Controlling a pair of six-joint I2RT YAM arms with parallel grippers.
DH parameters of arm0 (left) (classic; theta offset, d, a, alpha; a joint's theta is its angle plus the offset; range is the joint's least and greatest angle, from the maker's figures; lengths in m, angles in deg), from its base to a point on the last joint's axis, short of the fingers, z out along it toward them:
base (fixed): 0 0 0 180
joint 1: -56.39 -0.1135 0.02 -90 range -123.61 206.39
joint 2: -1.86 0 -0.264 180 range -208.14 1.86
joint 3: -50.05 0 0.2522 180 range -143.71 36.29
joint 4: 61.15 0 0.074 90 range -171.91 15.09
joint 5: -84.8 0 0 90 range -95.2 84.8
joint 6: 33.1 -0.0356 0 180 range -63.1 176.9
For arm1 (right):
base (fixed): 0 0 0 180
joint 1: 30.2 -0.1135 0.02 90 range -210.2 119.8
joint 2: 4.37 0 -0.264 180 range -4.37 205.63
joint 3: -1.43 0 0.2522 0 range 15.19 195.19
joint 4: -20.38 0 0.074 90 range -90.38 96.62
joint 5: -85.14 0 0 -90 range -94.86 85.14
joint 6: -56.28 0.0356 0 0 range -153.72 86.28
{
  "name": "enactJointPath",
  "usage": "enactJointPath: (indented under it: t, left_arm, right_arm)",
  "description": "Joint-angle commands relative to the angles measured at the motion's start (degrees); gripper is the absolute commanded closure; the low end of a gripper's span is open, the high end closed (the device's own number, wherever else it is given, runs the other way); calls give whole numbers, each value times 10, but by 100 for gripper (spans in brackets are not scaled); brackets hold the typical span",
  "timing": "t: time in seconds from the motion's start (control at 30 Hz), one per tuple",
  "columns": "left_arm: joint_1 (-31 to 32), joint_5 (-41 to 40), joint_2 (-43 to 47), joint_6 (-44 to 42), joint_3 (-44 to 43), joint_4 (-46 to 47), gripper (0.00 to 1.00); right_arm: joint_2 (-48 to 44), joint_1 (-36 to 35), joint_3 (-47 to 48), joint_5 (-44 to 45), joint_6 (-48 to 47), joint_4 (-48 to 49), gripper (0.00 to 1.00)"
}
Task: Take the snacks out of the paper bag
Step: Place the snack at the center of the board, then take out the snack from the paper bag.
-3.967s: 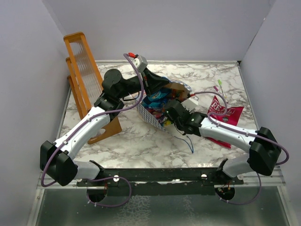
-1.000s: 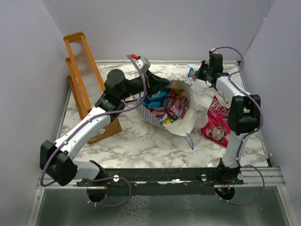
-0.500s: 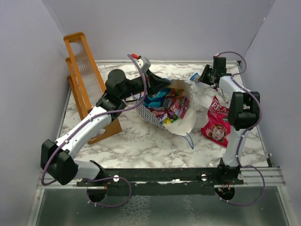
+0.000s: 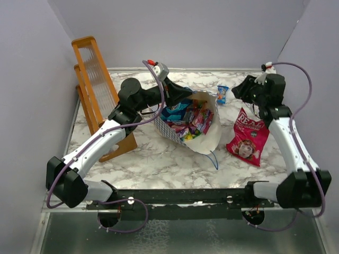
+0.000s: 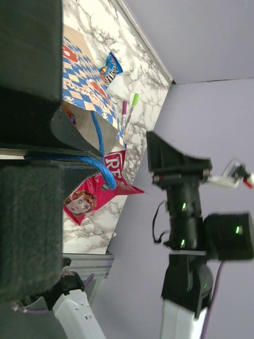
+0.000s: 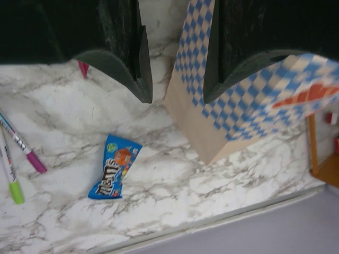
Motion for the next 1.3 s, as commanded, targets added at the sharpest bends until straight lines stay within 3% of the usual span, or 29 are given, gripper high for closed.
enactJointPath:
  t: [0.0,0.17,0.33,0.67,0.8,1.0,1.27]
  left_arm:
    - [7,19,7,9,-8,30,100]
    - [13,16,6,7,-8,28,100]
    - [20,14,8,0,-9,23,100]
    - [25,8,9,-10,-9,16,100]
    - [29,5,7,-19,-10,10,100]
    - [33,1,7,-28,-12,0,100]
    - [34,-1,7,-31,-14,-4,100]
  right_arm:
    - [-146,-4,-132,-86,13,5,56]
    - [-297,-10,-233,-129,48,-36,55]
    - [-373,-18,-249,-193,71,-68,55]
    - [-335,-73,-151,-214,31,-122,52]
    - [-318,-197,-159,-123,70,-76,52]
    - [-242,-374,-116,100,75,-96,51]
    - [-114,-559,-54,478,147,-165,49]
